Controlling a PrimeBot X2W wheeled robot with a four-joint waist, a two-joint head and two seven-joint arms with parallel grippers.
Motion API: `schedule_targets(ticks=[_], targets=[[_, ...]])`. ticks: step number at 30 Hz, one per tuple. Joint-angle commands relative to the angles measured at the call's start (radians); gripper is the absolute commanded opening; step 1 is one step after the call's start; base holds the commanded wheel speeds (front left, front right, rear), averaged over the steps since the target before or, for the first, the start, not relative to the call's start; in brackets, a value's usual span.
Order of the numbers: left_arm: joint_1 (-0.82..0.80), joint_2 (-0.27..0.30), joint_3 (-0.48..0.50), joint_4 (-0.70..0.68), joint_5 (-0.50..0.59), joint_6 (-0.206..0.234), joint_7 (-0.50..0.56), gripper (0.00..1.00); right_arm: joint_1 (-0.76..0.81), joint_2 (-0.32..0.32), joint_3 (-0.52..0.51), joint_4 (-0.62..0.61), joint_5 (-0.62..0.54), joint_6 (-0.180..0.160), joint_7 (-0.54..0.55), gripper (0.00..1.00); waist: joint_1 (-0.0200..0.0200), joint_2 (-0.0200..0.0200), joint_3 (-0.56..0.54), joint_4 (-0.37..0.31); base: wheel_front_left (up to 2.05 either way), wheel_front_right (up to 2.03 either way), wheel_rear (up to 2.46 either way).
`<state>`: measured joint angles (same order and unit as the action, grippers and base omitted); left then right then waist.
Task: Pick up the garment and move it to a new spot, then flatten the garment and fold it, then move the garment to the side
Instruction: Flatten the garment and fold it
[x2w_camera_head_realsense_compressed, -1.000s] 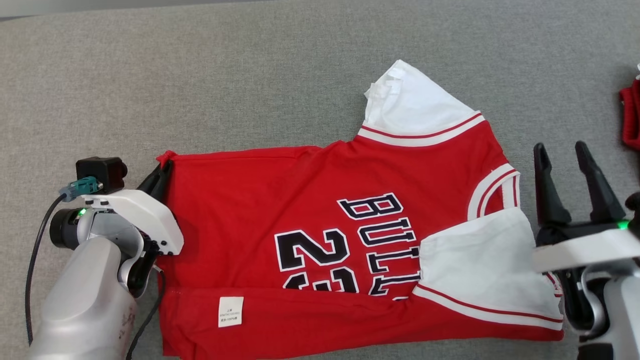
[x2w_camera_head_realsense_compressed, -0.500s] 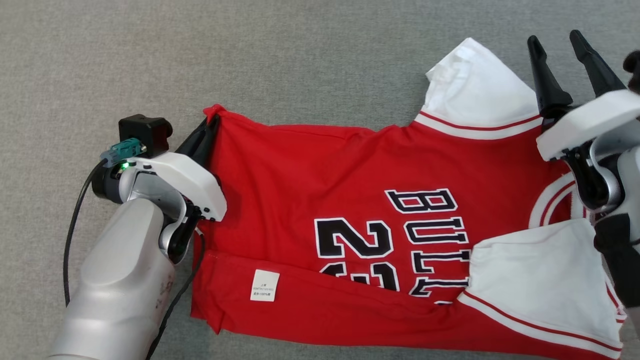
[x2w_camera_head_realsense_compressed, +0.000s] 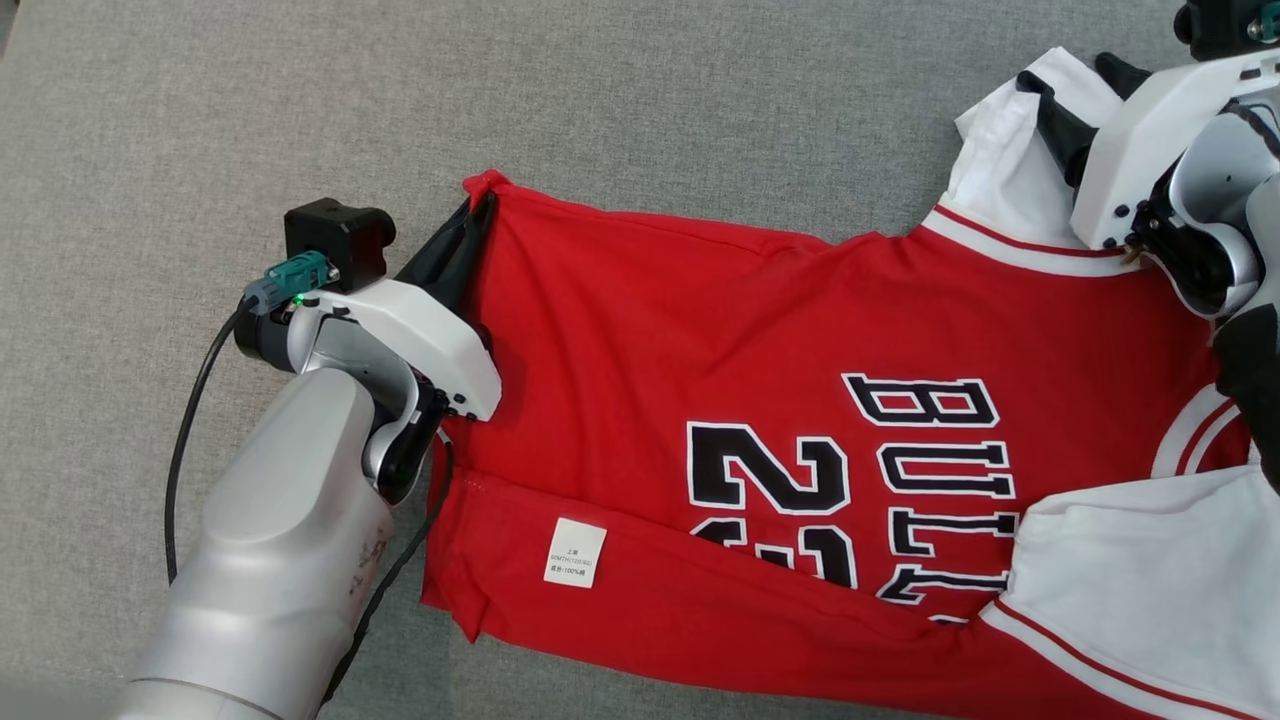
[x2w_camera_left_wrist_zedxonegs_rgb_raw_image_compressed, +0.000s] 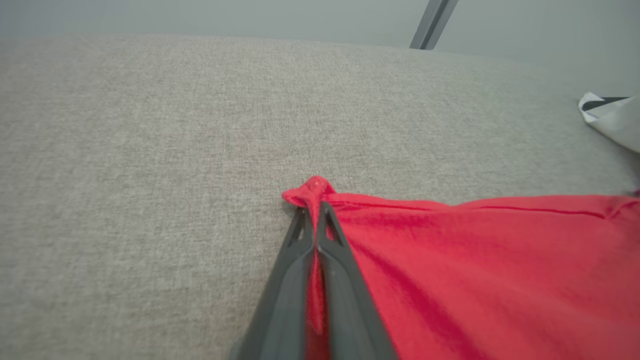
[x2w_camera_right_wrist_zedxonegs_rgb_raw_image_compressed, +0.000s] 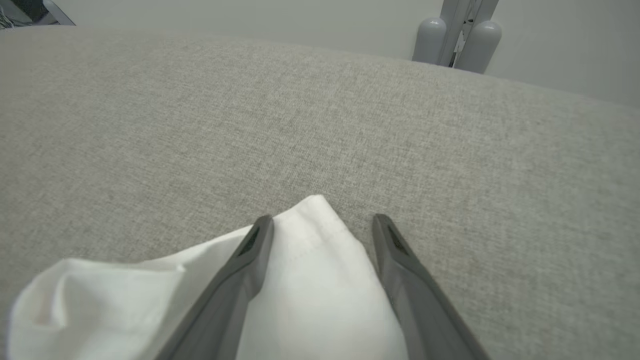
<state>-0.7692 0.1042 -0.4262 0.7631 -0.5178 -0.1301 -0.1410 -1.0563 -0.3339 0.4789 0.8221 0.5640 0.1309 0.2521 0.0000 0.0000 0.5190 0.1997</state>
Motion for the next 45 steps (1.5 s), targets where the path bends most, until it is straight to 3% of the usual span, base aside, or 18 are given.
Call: schedule_targets(ticks=[1, 2, 4, 5, 16, 25, 38, 45], targets=[[-0.019, 0.003, -0.003, 0.008, -0.007, 0.000, -0.003, 0.00, 0.001, -0.010, 0.015, 0.020, 0.011, 0.000, 0.017, 1.00, 0.0000, 0.0000, 0.001, 0.000, 0.00, 0.00, 0.00], [-0.019, 0.003, -0.006, 0.010, -0.011, 0.000, -0.006, 0.00, -0.007, -0.013, 0.024, 0.024, 0.020, 0.000, 0.019, 0.75, 0.0000, 0.0000, 0.002, 0.000, 0.00, 0.00, 0.00], [-0.017, 0.007, -0.011, 0.012, -0.016, 0.000, -0.012, 0.00, -0.017, -0.022, 0.038, 0.027, 0.036, 0.000, 0.015, 0.04, 0.0000, 0.0000, 0.001, -0.003, 0.00, 0.00, 0.00], [-0.015, 0.010, -0.014, 0.011, -0.020, 0.000, -0.015, 0.00, -0.022, -0.026, 0.044, 0.022, 0.041, 0.000, 0.002, 0.00, 0.0000, 0.0000, -0.001, -0.005, 0.00, 0.00, 0.00], [0.035, 0.097, -0.009, -0.089, -0.041, 0.007, -0.016, 0.00, 0.030, -0.113, 0.091, -0.141, 0.165, 0.000, -0.197, 0.00, 0.0000, 0.0000, -0.060, -0.055, 0.00, 0.00, 0.00], [0.142, 0.157, 0.005, -0.258, -0.076, 0.036, 0.066, 0.00, 0.150, -0.155, 0.066, -0.282, 0.232, 0.000, -0.267, 0.00, 0.0000, 0.0000, -0.109, -0.095, 0.00, 0.00, 0.00], [0.432, 0.262, 0.057, -0.584, -0.170, 0.107, 0.168, 0.00, 0.625, -0.167, -0.082, -0.669, 0.443, 0.000, -0.306, 0.00, 0.0000, 0.0000, -0.195, -0.161, 0.00, 0.00, 0.00], [0.573, 0.287, 0.097, -0.729, -0.236, 0.155, 0.207, 0.00, 0.892, -0.122, -0.163, -0.811, 0.496, 0.000, -0.311, 0.00, 0.0000, 0.0000, -0.227, -0.185, 0.00, 0.00, 0.00]])
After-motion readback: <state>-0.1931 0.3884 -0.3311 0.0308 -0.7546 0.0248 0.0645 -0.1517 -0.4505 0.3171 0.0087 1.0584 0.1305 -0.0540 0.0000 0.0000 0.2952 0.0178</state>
